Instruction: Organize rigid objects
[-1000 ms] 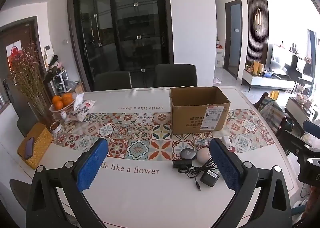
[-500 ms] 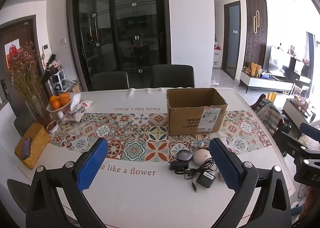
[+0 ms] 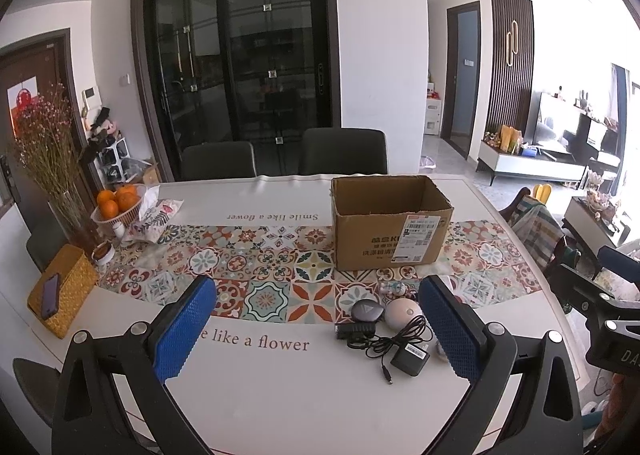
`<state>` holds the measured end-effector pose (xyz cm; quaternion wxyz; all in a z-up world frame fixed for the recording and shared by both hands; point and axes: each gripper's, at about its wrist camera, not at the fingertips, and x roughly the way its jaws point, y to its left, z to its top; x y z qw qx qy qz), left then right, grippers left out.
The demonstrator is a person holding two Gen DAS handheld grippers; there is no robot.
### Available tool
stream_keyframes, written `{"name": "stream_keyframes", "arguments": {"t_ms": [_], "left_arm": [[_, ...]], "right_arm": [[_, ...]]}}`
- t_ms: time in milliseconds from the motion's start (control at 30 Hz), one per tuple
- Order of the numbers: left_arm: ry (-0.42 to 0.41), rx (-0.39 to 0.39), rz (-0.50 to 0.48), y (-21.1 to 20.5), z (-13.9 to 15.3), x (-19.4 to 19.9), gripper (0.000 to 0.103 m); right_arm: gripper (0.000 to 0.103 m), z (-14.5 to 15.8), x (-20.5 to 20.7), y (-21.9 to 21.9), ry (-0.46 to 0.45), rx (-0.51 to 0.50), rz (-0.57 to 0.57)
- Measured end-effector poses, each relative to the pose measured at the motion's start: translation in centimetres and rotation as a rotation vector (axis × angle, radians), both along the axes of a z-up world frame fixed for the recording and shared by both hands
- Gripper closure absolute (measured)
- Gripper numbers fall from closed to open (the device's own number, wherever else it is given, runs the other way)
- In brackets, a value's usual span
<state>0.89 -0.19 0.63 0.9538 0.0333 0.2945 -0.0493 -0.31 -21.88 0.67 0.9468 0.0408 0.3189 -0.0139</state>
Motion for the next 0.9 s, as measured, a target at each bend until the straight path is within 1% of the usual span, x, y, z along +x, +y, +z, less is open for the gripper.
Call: {"name": "stream_keyframes", "arguments": {"t_ms": [900], "left_arm": [[0.000,0.003,-0.002,-0.31,0.38,0.56,0.000]], "right_arm": [[0.001,-0.07,0.22,0.08,0.003,0.002,0.002]]}}
